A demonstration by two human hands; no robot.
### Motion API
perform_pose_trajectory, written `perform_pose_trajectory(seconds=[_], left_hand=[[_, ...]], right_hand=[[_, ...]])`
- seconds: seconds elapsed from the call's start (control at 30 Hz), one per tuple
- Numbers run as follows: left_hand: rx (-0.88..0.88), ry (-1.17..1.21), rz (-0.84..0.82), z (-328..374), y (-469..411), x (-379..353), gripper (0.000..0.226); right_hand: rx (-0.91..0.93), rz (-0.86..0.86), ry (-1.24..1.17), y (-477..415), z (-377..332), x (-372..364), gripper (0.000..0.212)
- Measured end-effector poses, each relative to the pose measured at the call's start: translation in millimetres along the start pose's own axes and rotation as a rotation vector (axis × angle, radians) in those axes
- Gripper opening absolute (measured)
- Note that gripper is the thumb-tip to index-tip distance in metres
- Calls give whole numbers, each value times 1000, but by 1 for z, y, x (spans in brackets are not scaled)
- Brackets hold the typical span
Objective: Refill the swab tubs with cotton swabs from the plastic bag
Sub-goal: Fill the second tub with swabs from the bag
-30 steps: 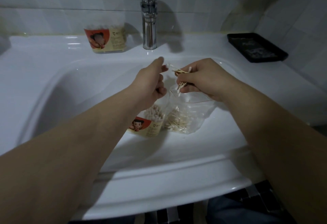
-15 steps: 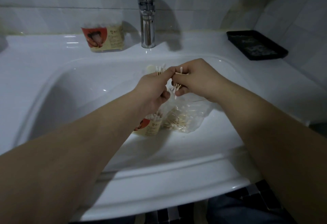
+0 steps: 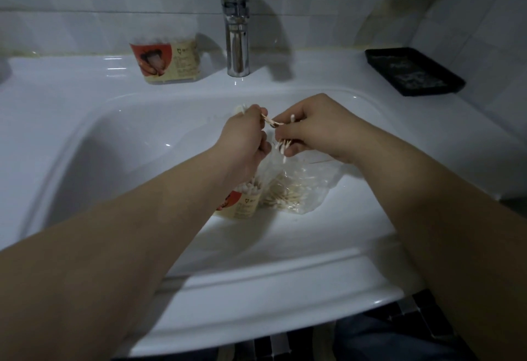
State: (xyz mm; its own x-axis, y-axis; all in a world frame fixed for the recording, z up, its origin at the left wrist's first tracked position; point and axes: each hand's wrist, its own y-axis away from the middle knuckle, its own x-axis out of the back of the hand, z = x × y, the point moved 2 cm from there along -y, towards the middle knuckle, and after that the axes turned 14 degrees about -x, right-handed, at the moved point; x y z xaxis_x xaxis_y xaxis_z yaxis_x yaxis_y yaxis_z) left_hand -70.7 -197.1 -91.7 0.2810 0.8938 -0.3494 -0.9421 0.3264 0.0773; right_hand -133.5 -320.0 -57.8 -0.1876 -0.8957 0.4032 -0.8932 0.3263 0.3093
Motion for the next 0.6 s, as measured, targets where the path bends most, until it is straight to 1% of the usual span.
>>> perform_pose_trajectory(seconds=[0.1,0.23,0.33,0.4,0.47,0.53,0.6], left_hand=[[4,35,41,1,0,-2,25],[-17,84,140,7,-6,5,28],[-32,79,223,12,-12,13,27],[-23,100,248,14,-12,14,25],[-6,102,209,16,-10,13,23],[1,14,110,15,-6,9,23],[-5,-108,3,15,1,2,28]], right_hand=[[-14,-13,13,2,0,-1,19],[-38,7,76,4,1,1,16],[-38,25,54,4,0,4,16],[-20,52,23,3,-1,5,17],[8,78,-57,2,-2,6,18],[18,81,-158,1,-3,7,16],[6,76,-226,1,-4,7,16]])
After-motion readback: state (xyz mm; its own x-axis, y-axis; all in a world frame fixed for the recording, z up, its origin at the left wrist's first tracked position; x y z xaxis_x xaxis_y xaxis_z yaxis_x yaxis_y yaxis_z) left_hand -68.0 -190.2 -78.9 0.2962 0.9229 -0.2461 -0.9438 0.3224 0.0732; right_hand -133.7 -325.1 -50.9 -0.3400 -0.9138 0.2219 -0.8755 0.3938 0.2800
